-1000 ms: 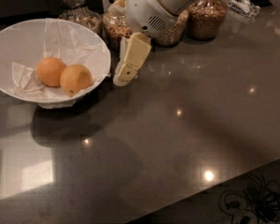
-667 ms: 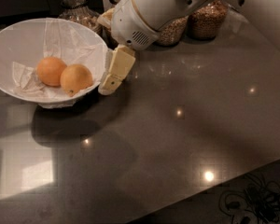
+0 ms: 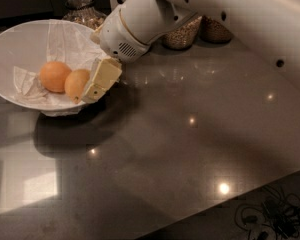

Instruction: Pick orange from white bowl

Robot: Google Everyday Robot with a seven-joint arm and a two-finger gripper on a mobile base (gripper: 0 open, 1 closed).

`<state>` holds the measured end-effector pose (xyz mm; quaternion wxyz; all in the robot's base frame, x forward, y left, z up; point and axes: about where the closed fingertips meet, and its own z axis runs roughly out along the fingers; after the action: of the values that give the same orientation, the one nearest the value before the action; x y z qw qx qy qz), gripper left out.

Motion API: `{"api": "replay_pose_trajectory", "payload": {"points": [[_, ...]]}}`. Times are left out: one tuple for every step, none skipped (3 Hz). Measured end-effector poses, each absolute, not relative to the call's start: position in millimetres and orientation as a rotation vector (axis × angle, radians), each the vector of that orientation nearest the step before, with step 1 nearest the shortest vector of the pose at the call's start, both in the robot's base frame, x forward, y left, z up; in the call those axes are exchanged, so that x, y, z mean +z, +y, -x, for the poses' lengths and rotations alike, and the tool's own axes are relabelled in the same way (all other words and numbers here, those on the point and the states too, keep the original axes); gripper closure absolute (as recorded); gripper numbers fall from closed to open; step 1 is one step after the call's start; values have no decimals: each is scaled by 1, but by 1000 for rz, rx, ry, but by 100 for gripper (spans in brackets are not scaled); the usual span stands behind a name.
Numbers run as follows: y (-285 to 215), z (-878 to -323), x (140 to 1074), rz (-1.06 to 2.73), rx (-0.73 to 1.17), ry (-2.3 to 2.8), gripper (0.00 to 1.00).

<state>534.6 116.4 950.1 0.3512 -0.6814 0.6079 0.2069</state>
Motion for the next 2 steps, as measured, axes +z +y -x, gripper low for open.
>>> {"api": "replay_pose_trajectory", "payload": {"points": [[123, -542, 947, 1754, 535, 1603, 3], [124, -554, 940, 1750, 522, 1645, 3]]}}
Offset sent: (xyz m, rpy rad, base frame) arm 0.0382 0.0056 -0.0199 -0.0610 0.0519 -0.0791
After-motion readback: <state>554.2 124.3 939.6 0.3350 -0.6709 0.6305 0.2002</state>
